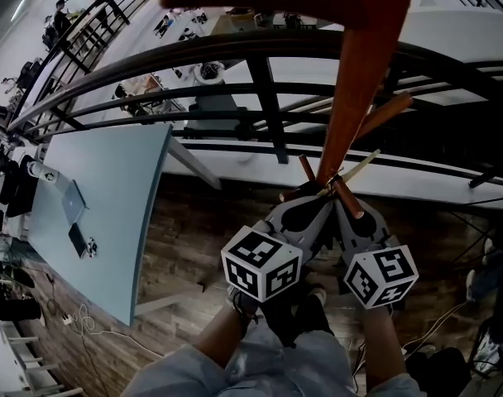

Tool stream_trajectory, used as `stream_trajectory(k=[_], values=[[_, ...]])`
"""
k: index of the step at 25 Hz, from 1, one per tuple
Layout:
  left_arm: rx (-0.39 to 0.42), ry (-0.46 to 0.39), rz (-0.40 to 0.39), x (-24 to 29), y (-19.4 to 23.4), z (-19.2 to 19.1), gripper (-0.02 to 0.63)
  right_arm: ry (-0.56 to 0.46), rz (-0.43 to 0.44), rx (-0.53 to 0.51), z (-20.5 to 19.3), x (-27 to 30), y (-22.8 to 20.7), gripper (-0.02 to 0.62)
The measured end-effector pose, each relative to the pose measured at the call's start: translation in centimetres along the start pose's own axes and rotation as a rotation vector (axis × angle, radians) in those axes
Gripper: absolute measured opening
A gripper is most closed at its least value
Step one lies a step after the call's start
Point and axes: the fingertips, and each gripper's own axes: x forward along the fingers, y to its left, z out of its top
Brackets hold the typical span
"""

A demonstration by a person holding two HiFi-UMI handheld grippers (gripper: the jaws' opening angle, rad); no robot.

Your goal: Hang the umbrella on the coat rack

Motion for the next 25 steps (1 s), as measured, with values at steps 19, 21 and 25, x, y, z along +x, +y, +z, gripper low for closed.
stream_trajectory(k=[19,21,25], values=[[0.093,-0.032,-0.051,-5.2,-3.3,3.0,0.005,-0.047,-0.126,-0.036,2.7,-6.9,0.2,0.003],[0.099,-0.038,-0.052,-5.8,-3.6,3.6,0.005,-0.057,-0.132,-0.043,3.5,-7.7,0.4,0.003],[0.111,-0.032,-0.061,-6.9,-3.9,4.0,0.005,-0.067,-0.134,-0.053,3.9,-8.9,1.1,0.002]])
